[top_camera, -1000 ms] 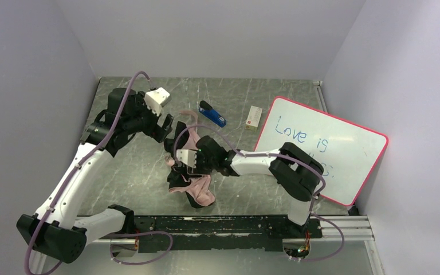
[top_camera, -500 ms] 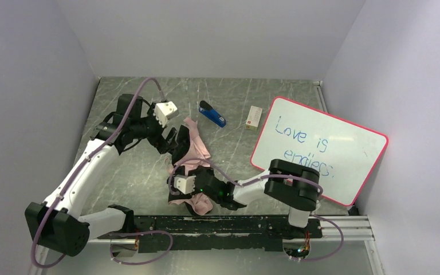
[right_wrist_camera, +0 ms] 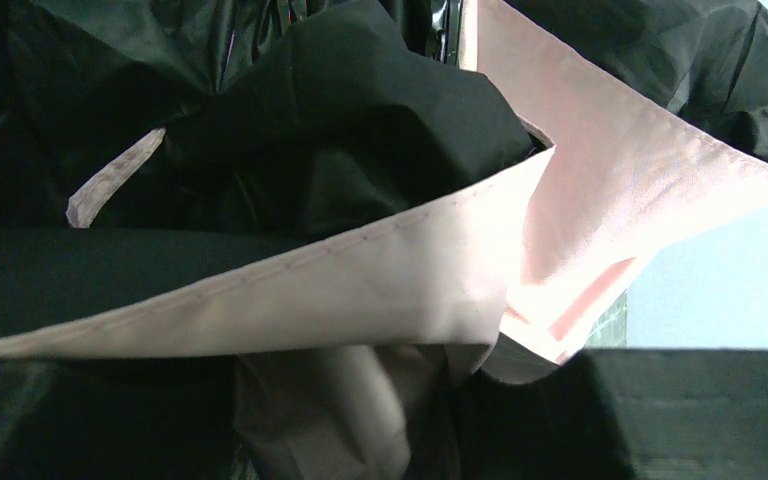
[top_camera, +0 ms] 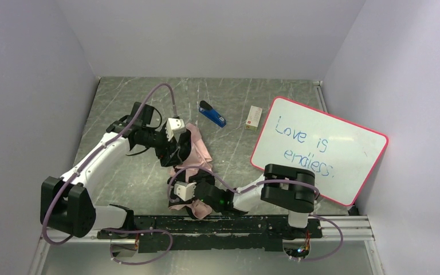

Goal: Put away the umbrella

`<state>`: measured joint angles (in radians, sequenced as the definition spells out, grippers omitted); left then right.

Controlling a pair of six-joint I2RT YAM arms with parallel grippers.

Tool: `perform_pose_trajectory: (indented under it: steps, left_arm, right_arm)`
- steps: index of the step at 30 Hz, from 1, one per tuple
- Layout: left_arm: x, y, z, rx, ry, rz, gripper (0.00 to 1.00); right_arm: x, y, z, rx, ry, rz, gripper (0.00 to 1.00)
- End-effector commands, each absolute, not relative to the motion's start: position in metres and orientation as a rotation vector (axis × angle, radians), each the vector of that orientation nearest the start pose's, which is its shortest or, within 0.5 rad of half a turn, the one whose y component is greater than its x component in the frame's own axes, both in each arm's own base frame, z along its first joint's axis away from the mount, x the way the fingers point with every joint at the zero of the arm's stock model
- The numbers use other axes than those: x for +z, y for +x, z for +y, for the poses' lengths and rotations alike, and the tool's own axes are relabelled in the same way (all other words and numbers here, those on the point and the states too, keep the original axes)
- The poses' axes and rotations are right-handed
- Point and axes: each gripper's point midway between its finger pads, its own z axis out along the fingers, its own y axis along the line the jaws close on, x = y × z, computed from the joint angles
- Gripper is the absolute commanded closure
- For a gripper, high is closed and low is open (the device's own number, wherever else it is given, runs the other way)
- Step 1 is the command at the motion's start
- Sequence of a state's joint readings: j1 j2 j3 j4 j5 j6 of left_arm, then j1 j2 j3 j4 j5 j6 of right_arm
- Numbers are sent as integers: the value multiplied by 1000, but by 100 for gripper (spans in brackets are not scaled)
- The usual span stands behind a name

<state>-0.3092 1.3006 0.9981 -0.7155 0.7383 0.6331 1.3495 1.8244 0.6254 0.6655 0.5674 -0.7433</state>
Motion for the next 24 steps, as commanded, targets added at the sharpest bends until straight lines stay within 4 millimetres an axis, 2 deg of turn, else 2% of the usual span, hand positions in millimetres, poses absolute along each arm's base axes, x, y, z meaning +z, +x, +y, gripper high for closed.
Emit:
perform_pose_trajectory:
  steps: [1, 8, 15, 21, 24]
  left_arm:
    - [141, 224, -196, -948, 1458, 1809, 4]
    - [119, 224, -194, -878, 1548, 1703, 3]
    - [87, 219, -194, -916, 1602, 1786, 3]
    - [66, 215, -205, -1002, 1625, 1840, 4]
    - [56, 215, -209, -988, 1650, 1858, 4]
  right_arm:
    - [-9, 183, 337, -235, -1717, 1318, 86]
    - [-7, 182, 342, -229, -1705, 1317, 86]
    - [-5, 181, 344, -232, -1698, 1299, 86]
    - [-5, 179, 347, -238, -1696, 1282, 86]
    - [-5, 178, 349, -235, -1694, 1280, 86]
